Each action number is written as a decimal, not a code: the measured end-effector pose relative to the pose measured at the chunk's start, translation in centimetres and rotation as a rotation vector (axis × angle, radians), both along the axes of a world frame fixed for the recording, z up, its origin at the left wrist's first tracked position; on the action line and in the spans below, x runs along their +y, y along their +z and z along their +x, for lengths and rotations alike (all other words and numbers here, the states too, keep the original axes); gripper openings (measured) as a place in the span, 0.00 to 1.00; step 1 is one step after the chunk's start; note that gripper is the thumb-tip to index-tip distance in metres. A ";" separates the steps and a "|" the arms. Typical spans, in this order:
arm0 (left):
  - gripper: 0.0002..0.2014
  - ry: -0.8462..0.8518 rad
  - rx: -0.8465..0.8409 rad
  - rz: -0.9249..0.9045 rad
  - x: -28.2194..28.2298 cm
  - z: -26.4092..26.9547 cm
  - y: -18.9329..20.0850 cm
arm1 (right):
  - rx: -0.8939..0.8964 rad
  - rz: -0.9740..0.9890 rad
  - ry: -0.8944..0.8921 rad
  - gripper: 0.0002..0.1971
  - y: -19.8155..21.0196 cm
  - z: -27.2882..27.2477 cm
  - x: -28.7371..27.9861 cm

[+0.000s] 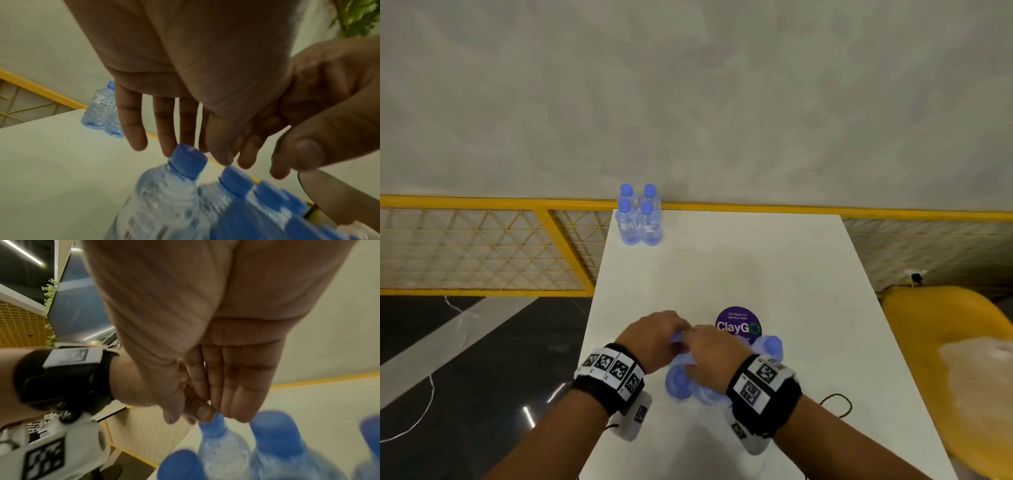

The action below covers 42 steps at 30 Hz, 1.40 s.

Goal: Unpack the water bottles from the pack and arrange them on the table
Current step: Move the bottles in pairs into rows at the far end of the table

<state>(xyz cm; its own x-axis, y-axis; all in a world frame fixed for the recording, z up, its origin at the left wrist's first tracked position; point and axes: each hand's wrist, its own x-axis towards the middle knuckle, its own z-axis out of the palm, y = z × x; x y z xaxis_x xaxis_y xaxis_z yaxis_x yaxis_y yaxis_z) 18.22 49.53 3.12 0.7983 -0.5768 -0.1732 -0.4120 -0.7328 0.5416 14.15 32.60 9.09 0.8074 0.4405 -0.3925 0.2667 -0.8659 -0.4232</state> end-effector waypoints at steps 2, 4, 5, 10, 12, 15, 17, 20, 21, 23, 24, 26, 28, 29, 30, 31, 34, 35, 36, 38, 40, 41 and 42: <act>0.18 -0.004 -0.020 0.050 -0.2 -0.9 -1.1 | 0.018 -0.045 -0.016 0.16 -1.3 -1.8 0.8; 0.20 0.029 -0.051 0.072 0.1 -1.2 -2.5 | 0.023 -0.065 -0.020 0.14 -2.3 -3.2 1.5; 0.22 0.043 -0.068 0.081 0.4 -1.3 -3.3 | 0.018 -0.086 0.000 0.14 -2.9 -3.7 2.0; 0.16 0.099 -0.130 0.165 -0.4 -2.3 -3.5 | -0.040 -0.196 0.109 0.13 -4.1 -4.5 2.8; 0.13 0.132 -0.135 0.220 -0.7 -2.7 -3.3 | -0.049 -0.202 0.122 0.12 -4.2 -4.3 3.0; 0.12 0.160 -0.137 0.244 -0.9 -2.7 -3.3 | -0.067 -0.202 0.104 0.12 -4.1 -4.1 3.0; 0.13 0.163 -0.142 0.274 -0.9 -2.2 -2.8 | -0.075 -0.163 0.073 0.12 -3.5 -3.9 2.9; 0.12 0.170 -0.216 0.298 -0.7 -0.1 -1.2 | -0.119 -0.090 0.016 0.12 -1.7 -2.7 2.5; 0.11 0.175 -0.237 0.290 -0.7 0.9 -0.5 | -0.137 -0.051 -0.007 0.11 -1.0 -2.1 2.3; 0.09 0.193 -0.261 0.264 -0.8 3.6 1.1 | -0.161 0.019 -0.058 0.14 0.7 -0.4 2.0; 0.09 0.204 -0.266 0.257 -0.9 5.2 1.9 | -0.171 0.052 -0.084 0.16 1.5 0.7 1.8; 0.07 0.222 -0.269 0.269 -1.3 8.9 3.5 | -0.166 0.115 -0.147 0.21 2.7 3.4 1.5; 0.05 0.238 -0.262 0.278 -1.7 13.0 4.9 | -0.152 0.154 -0.195 0.20 3.4 6.6 1.1; 0.06 0.243 -0.256 0.285 -2.0 15.1 5.5 | -0.141 0.159 -0.216 0.19 3.4 8.3 1.0; 0.06 0.250 -0.248 0.298 -2.2 17.3 6.1 | -0.139 0.148 -0.226 0.18 3.3 10.0 0.9; 0.08 0.263 -0.233 0.325 -2.3 19.4 6.6 | -0.143 0.122 -0.226 0.16 3.2 11.7 0.9; 0.12 0.276 -0.208 0.410 -2.5 25.1 7.2 | -0.148 0.085 -0.258 0.12 1.9 16.4 0.9; 0.12 0.283 -0.203 0.423 -2.5 26.8 6.9 | -0.145 0.074 -0.271 0.12 1.2 17.9 0.9; 0.11 0.290 -0.203 0.427 -2.4 28.3 6.3 | -0.145 0.064 -0.279 0.13 0.4 19.2 0.9; 0.09 0.290 -0.208 0.423 -2.2 30.9 4.8 | -0.138 0.054 -0.283 0.14 -1.4 21.7 1.1; 0.07 0.299 -0.232 0.416 -2.1 32.9 3.1 | -0.135 0.047 -0.287 0.14 -2.9 23.8 1.2; 0.07 0.305 -0.237 0.418 -2.1 33.6 2.4 | -0.133 0.041 -0.292 0.14 -3.6 24.8 1.3; 0.07 0.309 -0.241 0.418 -2.0 34.4 1.7 | -0.139 0.036 -0.296 0.14 -4.2 25.7 1.4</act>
